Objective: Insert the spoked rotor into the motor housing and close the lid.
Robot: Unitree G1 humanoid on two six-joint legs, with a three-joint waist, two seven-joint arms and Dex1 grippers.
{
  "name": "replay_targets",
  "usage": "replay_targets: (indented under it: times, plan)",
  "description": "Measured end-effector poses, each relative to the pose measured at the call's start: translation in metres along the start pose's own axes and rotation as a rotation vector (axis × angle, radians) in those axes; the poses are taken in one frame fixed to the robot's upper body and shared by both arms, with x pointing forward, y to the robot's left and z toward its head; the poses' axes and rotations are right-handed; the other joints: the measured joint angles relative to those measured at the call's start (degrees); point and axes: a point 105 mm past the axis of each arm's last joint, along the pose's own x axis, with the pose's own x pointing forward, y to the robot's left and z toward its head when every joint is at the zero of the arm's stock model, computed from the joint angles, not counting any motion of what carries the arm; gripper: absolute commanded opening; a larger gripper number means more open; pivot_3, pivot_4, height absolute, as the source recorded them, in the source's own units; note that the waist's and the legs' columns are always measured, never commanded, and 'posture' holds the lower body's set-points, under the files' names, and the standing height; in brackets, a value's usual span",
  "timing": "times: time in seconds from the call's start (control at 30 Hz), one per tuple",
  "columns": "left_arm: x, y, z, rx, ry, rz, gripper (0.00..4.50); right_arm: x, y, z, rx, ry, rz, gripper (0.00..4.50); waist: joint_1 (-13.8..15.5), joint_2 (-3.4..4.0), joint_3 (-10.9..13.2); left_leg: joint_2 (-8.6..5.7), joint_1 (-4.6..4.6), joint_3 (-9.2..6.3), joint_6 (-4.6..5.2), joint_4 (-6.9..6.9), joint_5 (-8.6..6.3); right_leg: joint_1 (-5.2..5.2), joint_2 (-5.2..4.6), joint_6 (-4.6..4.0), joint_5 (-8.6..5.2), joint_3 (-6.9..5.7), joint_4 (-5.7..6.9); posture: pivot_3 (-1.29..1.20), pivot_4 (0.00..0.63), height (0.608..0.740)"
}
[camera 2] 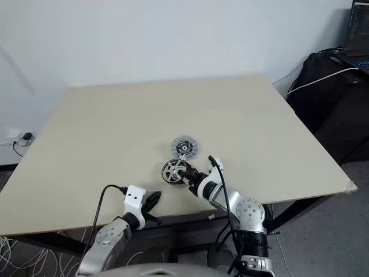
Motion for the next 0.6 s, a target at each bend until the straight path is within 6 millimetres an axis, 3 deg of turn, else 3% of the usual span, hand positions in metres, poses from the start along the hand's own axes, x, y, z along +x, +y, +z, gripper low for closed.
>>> replay_targets:
  times: [0.6]
  plan:
    - [-0.0002,0.0002,-0.0002,-0.002,0.001,0.001,0.00,0.0024,-0.0039,0.0070,0.005,-0.037,-0.007,0.40,-0.01,-0.01,0.01,0.00,0.00,0.00,0.00,0.00,0.00,0.00,0.00,0.00,0.00,0.00,0.00,0.00,0.000,0.740]
